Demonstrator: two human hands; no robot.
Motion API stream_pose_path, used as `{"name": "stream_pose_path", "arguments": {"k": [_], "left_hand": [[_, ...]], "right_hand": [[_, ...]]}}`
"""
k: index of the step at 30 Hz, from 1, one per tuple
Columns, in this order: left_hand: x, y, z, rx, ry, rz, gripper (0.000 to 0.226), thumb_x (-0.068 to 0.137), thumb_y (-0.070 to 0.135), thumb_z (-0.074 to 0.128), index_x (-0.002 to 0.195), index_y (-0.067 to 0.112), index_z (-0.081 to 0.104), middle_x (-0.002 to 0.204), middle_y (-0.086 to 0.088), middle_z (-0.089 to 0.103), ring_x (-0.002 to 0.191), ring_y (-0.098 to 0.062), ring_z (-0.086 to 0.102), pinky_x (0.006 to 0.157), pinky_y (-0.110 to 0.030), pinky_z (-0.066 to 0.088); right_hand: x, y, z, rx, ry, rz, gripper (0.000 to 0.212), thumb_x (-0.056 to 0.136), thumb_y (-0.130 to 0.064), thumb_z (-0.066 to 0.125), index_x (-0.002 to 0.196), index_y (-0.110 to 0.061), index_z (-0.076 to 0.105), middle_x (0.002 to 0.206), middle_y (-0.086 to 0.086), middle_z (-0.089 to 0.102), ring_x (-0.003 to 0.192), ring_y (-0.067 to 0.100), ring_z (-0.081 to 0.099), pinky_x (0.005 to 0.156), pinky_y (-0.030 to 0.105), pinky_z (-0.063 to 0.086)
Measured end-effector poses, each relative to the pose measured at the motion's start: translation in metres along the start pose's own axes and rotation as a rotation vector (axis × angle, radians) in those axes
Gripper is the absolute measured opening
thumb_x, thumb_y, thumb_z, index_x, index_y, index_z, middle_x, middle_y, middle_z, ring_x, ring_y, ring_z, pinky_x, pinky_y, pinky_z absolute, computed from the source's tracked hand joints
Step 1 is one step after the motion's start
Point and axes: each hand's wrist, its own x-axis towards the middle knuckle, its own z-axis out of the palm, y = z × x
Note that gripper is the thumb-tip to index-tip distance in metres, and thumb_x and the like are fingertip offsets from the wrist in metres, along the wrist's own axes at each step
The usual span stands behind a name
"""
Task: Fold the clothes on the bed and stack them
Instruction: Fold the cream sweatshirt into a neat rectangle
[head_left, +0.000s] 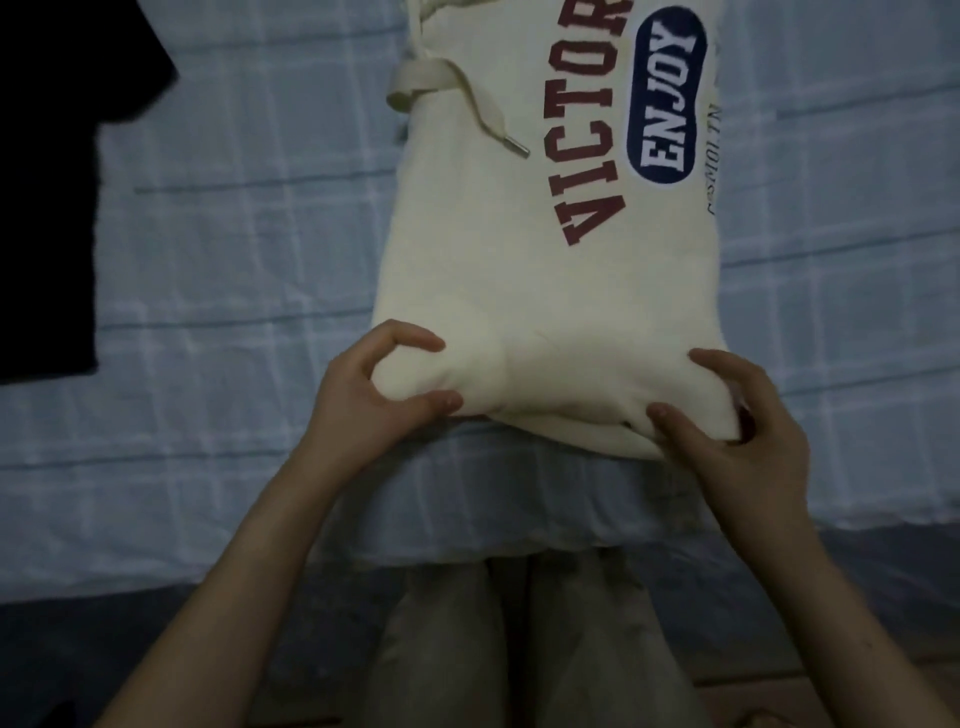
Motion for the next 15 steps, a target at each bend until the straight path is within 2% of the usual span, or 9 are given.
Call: {"name": "stream_pose_path", "arguments": {"k": [2, 4, 7, 13, 15], "left_hand": [[-0.001, 0.022, -0.009, -0.019, 0.075, 0.027, 0.039, 0.058, 0.028, 0.089, 0.089, 0.038, 0.067, 0.099, 0.028, 0.067, 0.095, 0.011, 0.06, 0.078, -0.006, 0.043], [0.003, 0.047, -0.019, -0.029, 0.135, 0.074, 0.039, 0.056, 0.03, 0.089, 0.088, 0.039, 0.068, 0.1, 0.027, 0.067, 0.097, 0.01, 0.06, 0.078, -0.005, 0.043], [0.024, 0.083, -0.032, -0.066, 0.211, 0.133, 0.039, 0.054, 0.033, 0.089, 0.087, 0.04, 0.068, 0.101, 0.028, 0.068, 0.099, 0.011, 0.06, 0.078, -0.004, 0.044], [0.115, 0.131, -0.043, -0.162, 0.312, 0.272, 0.043, 0.053, 0.027, 0.093, 0.085, 0.042, 0.069, 0.096, 0.028, 0.068, 0.09, 0.011, 0.062, 0.069, -0.004, 0.045], [0.155, 0.142, -0.044, -0.207, 0.336, 0.287, 0.042, 0.051, 0.037, 0.09, 0.087, 0.042, 0.069, 0.094, 0.026, 0.07, 0.085, 0.009, 0.063, 0.068, -0.009, 0.049]], "right_hand": [[-0.002, -0.018, -0.009, 0.027, 0.117, -0.025, 0.047, 0.074, -0.026, 0.086, 0.116, -0.03, 0.066, 0.118, -0.011, 0.065, 0.109, 0.004, 0.061, 0.088, 0.026, 0.052], [0.004, -0.042, -0.02, 0.077, 0.189, -0.062, 0.046, 0.072, -0.027, 0.087, 0.112, -0.035, 0.067, 0.115, -0.012, 0.066, 0.106, 0.003, 0.062, 0.083, 0.021, 0.053], [0.029, -0.08, -0.033, 0.173, 0.256, -0.159, 0.045, 0.071, -0.024, 0.087, 0.11, -0.036, 0.068, 0.112, -0.015, 0.069, 0.105, 0.003, 0.064, 0.083, 0.016, 0.052], [0.128, -0.13, -0.036, 0.288, 0.351, -0.362, 0.042, 0.073, -0.017, 0.087, 0.107, -0.033, 0.068, 0.106, -0.023, 0.069, 0.102, -0.005, 0.063, 0.082, 0.006, 0.046], [0.168, -0.143, -0.032, 0.332, 0.368, -0.401, 0.041, 0.073, -0.017, 0.087, 0.107, -0.031, 0.068, 0.103, -0.023, 0.07, 0.099, -0.004, 0.064, 0.082, 0.008, 0.046]]}}
